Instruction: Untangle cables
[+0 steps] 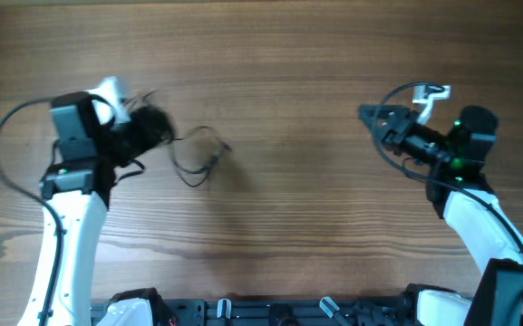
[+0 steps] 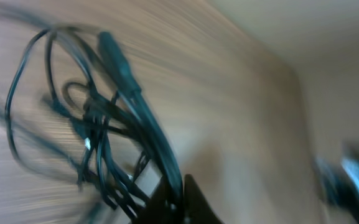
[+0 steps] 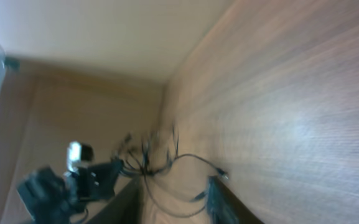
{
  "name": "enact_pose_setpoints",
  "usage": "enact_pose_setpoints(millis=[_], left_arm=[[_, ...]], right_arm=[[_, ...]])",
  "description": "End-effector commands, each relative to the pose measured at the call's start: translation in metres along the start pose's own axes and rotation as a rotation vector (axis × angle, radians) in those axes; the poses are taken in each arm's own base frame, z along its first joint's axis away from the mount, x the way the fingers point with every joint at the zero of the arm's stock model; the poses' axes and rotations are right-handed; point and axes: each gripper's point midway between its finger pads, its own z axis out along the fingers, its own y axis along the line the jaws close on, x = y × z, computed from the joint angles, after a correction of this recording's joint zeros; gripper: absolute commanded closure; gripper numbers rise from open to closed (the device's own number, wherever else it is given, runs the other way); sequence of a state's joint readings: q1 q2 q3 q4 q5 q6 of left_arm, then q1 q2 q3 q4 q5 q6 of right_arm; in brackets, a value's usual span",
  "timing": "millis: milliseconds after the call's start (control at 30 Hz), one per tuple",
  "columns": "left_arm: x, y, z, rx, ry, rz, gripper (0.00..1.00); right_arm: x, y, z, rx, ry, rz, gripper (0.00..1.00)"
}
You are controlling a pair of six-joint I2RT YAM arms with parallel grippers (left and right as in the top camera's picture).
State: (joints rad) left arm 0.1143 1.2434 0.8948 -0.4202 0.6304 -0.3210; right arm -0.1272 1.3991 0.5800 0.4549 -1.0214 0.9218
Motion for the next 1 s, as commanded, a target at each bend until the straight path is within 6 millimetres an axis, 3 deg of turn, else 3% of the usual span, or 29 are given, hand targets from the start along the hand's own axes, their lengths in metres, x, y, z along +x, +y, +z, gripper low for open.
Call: enact_pose_setpoints(millis=[0,33,67,167,233,300,400,533,633,800,967], left_arm=[[0.048,-0.091,-0.007,0.478,0.123,0.523,0.61],[0.049,-0.09,0.001,0.431,0.128,0.523,0.47],[0.049,-0.083,0.008,0.353,0.139,0.466,0.42],[0.042,-0.04,0.021,0.055,0.129,0.266,0.45],[0.037,-0.005,0.02,-0.151,0.09,0.036,0.41],[0.039,-0.008,0.022,-0.146,0.094,-0.025,0.34],[0.041,-0.018,0.035,-0.117,0.103,0.013,0.33],[0.048,-0.029,0.066,-0.073,0.127,0.065,0.33],[0.054,-0.024,0.092,-0.091,0.14,0.09,0.28],[0.05,-0.003,0.09,-0.207,0.115,0.081,0.26],[0.042,0.037,0.073,-0.437,0.058,-0.043,0.0]], right_arm=[[0.023,0.008,0.014,-0.031,0.088,-0.109,0.46],[0.026,0.009,0.016,-0.032,0.096,-0.114,0.43],[0.026,0.009,0.016,-0.033,0.096,-0.121,0.41],[0.026,0.009,0.016,-0.033,0.097,-0.127,0.34],[0.027,0.008,0.016,-0.03,0.099,-0.122,0.33],[0.027,0.004,0.016,-0.015,0.095,-0.137,0.32],[0.022,0.001,0.016,0.005,0.071,-0.168,0.3],[0.013,0.007,0.017,-0.003,0.043,-0.194,0.26],[-0.01,0.018,0.019,0.023,-0.011,-0.224,0.17],[-0.051,0.012,0.013,0.293,-0.051,-0.33,0.13],[-0.059,0.03,0.014,0.512,0.015,-0.58,0.08]])
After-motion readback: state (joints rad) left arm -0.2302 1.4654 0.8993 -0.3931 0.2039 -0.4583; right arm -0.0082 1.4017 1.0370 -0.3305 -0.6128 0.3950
